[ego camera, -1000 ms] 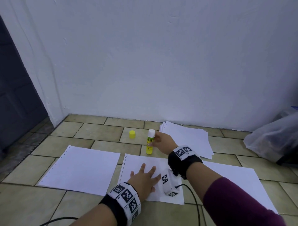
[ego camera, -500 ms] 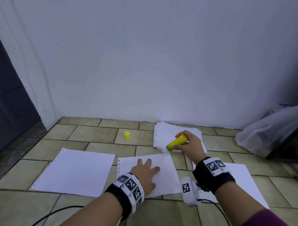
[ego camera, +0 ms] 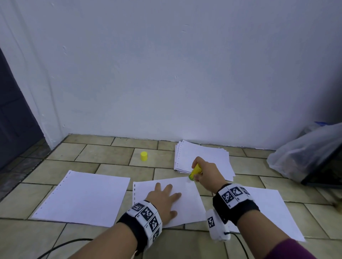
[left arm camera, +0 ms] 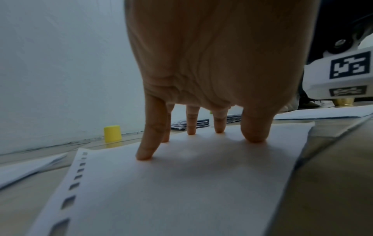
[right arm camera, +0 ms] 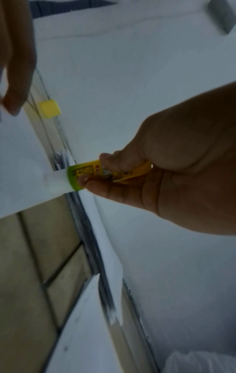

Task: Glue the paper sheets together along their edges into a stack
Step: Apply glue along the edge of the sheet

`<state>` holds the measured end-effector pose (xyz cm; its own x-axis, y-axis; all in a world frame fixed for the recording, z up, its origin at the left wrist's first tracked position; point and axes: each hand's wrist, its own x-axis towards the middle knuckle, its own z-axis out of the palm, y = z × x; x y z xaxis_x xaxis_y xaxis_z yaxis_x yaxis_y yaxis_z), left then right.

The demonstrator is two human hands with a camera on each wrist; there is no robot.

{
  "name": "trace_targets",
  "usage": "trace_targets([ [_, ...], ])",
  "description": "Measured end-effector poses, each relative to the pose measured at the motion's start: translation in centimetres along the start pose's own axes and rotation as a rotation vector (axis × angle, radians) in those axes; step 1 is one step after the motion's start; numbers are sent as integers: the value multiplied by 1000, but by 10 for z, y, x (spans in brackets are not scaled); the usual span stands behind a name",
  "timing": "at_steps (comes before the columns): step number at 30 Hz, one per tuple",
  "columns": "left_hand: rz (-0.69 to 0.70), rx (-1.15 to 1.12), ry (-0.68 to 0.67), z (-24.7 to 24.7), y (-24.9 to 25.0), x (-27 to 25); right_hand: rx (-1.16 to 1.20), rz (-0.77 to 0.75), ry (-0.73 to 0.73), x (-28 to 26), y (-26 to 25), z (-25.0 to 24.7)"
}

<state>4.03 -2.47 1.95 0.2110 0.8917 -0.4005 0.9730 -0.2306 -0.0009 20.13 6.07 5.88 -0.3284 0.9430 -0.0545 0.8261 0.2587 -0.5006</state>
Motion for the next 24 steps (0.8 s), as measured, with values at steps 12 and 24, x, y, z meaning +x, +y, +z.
trace_targets([
  [12,30,38,-34,-7,-6,0,-125,-25,-265,-51,3,-19],
  [24,27,123,-65,-18,-16,-10,489,160,24,-45,21,-43],
])
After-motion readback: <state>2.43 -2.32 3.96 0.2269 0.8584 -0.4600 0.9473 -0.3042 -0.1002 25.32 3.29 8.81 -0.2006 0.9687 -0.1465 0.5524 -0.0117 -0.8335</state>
